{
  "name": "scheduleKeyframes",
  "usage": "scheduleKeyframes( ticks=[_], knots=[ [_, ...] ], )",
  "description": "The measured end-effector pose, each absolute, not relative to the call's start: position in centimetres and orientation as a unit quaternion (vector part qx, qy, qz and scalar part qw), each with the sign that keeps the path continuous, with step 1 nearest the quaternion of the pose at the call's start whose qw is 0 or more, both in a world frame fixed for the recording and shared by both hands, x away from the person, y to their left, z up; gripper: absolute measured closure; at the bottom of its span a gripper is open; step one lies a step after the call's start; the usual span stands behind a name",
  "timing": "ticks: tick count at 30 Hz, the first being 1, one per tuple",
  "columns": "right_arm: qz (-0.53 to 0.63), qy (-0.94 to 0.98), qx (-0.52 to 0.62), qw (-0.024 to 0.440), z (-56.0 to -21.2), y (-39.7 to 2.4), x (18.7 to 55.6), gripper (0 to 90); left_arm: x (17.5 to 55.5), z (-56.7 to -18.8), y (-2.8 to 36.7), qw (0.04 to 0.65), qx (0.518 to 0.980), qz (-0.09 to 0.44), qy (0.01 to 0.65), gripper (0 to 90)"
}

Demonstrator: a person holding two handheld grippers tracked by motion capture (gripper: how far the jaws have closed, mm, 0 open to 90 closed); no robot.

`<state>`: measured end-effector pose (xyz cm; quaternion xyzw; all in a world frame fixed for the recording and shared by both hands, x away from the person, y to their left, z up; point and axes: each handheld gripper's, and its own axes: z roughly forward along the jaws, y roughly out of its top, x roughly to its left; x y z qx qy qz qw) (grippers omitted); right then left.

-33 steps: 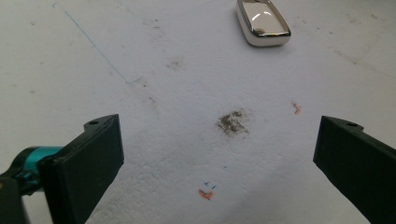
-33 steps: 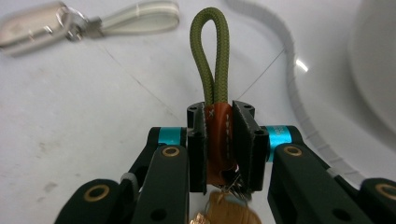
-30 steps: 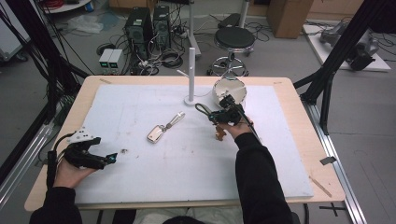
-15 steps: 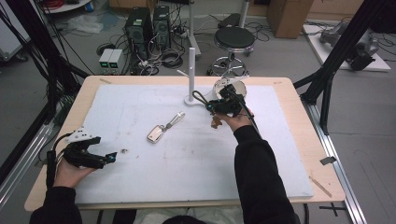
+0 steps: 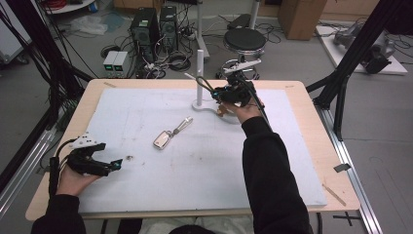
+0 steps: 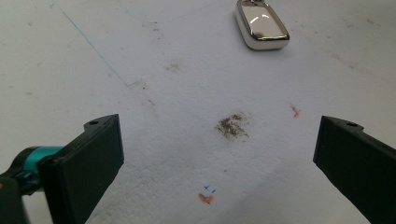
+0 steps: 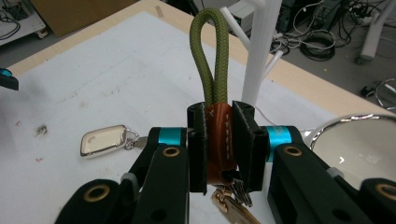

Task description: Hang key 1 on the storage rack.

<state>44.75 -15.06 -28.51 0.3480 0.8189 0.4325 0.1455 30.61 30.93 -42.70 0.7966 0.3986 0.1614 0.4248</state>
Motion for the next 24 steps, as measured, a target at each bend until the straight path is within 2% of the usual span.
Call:
scheduleKeyframes(
  ticks=[9, 24],
  knots=[
    [0.435, 0.821, 0.335, 0.158, -26.5, -14.0, 45.0, 76.5, 30.6, -42.6, 31.0, 0.431, 0.793, 0.160, 0.400, 2.1],
    [0.437, 0.816, 0.341, 0.165, -25.9, -13.3, 46.5, 76.5, 30.7, -42.8, 31.0, 0.429, 0.795, 0.158, 0.400, 2.1]
  ],
)
